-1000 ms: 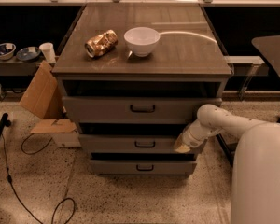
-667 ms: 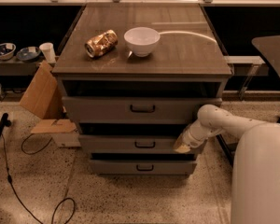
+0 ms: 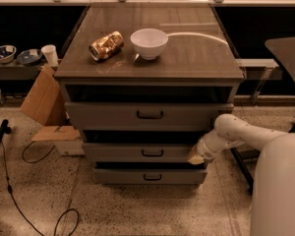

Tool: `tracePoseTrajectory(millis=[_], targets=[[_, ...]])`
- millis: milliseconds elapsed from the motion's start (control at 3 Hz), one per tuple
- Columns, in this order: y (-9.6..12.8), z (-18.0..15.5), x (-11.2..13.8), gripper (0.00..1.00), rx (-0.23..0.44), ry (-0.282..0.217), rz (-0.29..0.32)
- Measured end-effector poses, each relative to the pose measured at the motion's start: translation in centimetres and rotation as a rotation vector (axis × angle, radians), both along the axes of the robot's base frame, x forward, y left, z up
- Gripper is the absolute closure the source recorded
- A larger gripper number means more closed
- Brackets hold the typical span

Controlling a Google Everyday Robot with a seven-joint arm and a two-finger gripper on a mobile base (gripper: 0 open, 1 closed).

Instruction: Close middle drawer

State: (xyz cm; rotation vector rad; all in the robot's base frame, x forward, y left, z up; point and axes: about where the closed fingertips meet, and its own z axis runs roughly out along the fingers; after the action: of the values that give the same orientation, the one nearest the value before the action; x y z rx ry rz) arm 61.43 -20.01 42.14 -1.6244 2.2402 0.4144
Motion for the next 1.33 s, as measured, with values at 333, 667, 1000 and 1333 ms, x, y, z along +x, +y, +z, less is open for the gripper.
tracePoseTrajectory(millis=[333,667,1000,1333], targets=[[-1.5,0.0,-1.6,1.0,0.02,-0.004,-0.03],[-3.3,-0.2,-3.2,1.0,0.036,-0.011,-0.041],[-4.6,-0.2,-4.5,1.0,0.048,-0.024,-0.035],[-5.3,-0.2,-5.2,1.0,0.054,-0.031,-0.025]])
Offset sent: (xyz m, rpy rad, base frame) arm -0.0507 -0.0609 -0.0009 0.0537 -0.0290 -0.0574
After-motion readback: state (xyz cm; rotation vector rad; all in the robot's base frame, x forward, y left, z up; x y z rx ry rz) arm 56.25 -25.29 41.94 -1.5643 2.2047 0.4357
